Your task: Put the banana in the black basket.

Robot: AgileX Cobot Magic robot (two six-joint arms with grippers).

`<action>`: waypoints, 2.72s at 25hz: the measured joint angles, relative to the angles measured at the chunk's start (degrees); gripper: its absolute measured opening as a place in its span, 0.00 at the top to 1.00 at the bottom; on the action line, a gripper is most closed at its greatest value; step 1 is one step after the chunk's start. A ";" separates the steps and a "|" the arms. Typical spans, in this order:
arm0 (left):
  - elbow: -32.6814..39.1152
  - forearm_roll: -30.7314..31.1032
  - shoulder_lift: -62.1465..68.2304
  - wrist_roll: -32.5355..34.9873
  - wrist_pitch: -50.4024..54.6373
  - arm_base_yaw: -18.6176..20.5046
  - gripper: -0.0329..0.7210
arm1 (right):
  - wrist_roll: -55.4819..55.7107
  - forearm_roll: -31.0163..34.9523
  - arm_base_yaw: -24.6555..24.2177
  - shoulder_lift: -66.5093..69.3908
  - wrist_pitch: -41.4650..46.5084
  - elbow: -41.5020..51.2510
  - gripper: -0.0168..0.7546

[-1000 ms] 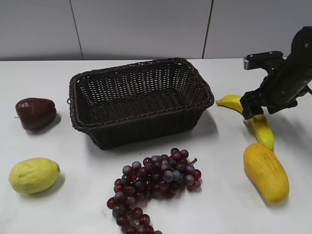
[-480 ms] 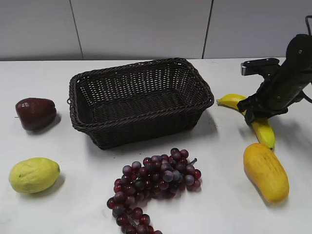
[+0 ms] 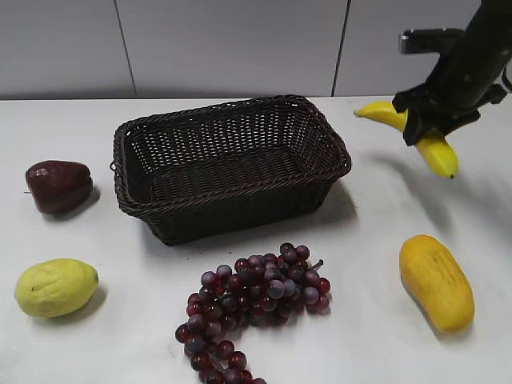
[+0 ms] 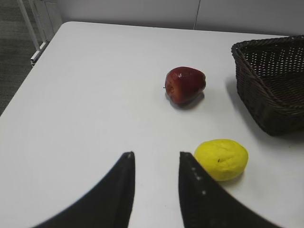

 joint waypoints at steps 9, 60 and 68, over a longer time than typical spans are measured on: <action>0.00 0.00 0.00 0.07 0.00 0.00 0.65 | -0.20 4.27 7.73 0.00 11.30 -21.00 0.54; 0.00 0.00 0.00 -0.02 0.00 0.00 0.65 | 7.62 -10.63 8.14 -13.40 16.40 -18.40 0.13; 0.00 0.00 0.00 0.06 0.00 0.00 0.65 | 10.77 -10.86 2.70 -25.19 16.52 -3.24 0.14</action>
